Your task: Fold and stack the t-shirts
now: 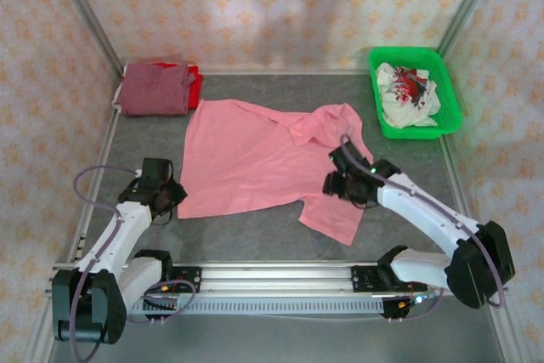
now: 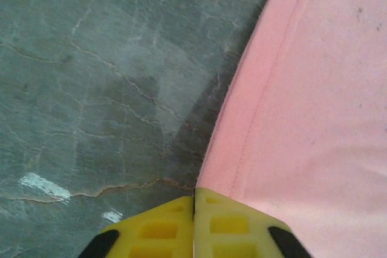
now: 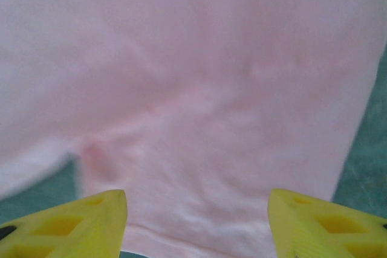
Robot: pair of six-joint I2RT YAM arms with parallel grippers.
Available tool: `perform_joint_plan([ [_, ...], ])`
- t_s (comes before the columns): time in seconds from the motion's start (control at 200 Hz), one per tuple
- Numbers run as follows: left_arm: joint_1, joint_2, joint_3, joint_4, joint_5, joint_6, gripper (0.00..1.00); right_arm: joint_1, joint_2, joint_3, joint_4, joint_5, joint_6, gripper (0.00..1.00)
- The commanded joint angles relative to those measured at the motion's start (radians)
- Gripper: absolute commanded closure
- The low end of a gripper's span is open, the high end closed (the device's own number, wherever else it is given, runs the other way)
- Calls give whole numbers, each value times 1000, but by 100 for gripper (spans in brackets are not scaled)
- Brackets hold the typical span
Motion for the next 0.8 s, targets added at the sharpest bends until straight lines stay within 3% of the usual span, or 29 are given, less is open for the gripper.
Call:
perform_joint_plan([
  [0.0, 5, -1, 80, -18, -75, 8, 75, -112, 59, 119, 60, 6, -69, 38],
  [0.095, -39, -21, 147, 8, -105, 65, 67, -205, 175, 209, 185, -58, -81, 41],
  [0.28, -273, 141, 384, -77, -190, 196, 63, -302, 504, 426, 255, -188, -77, 48],
  [0.51, -317, 255, 277, 148, -87, 166, 62, -314, 670, 460, 408, -334, 47, 52],
  [0.796, -377, 420, 329, 180, -85, 200, 62, -307, 745, 372, 668, -389, 248, 52],
])
